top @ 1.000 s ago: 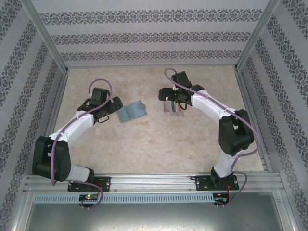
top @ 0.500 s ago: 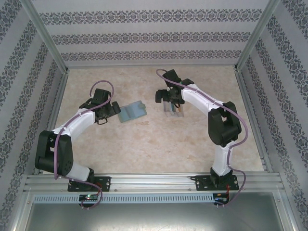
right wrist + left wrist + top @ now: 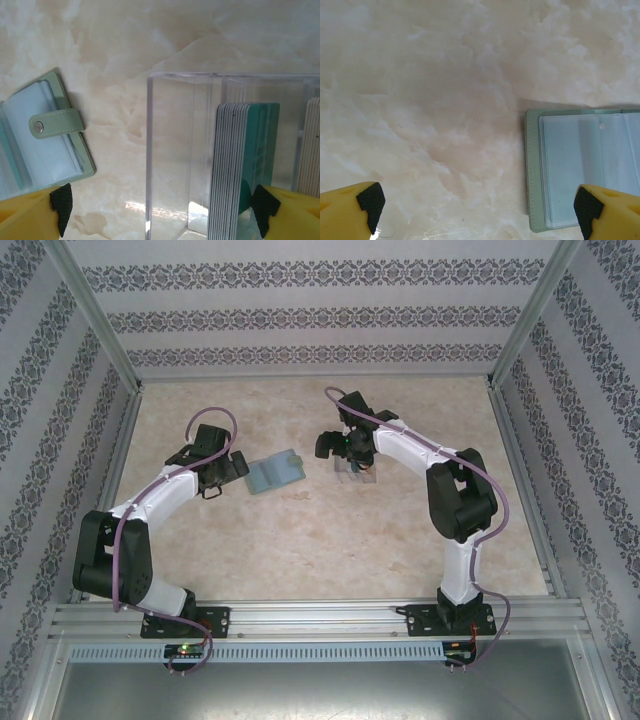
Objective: Put the credit cards into the card holder
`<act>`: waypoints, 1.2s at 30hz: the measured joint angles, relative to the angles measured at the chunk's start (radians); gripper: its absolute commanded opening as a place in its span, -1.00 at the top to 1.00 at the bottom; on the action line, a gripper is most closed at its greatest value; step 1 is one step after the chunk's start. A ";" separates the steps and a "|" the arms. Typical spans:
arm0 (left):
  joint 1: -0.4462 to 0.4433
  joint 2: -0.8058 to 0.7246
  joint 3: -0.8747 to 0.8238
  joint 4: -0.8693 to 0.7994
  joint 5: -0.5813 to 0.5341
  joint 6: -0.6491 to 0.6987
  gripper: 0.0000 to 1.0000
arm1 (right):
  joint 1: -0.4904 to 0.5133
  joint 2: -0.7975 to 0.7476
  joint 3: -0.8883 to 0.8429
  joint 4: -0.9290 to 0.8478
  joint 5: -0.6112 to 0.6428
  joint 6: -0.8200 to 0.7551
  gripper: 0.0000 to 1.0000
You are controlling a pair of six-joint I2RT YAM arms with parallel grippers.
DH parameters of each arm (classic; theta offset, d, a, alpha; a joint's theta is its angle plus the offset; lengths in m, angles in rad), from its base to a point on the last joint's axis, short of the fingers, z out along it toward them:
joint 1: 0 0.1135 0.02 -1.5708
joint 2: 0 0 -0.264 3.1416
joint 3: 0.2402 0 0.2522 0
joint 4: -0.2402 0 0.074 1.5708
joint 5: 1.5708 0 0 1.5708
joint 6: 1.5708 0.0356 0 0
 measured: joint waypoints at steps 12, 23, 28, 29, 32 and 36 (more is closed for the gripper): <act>0.000 -0.013 -0.030 0.002 -0.015 -0.006 -0.99 | -0.001 -0.008 -0.005 0.026 -0.061 0.014 -0.54; 0.000 -0.013 -0.046 0.007 -0.018 -0.030 -0.99 | 0.007 -0.008 -0.005 0.040 -0.072 0.022 -0.31; 0.000 -0.013 -0.047 0.007 -0.018 -0.039 -0.99 | 0.007 -0.009 -0.005 0.040 -0.071 0.014 -0.12; 0.000 -0.013 -0.047 0.007 -0.018 -0.042 -0.99 | 0.007 -0.009 -0.005 0.040 -0.072 0.014 -0.06; 0.000 -0.013 -0.047 0.007 -0.018 -0.050 -0.99 | 0.006 -0.009 -0.005 0.040 -0.072 0.009 0.11; 0.000 -0.013 -0.047 0.007 -0.018 -0.057 -0.99 | 0.006 -0.010 -0.005 0.043 -0.074 0.000 0.25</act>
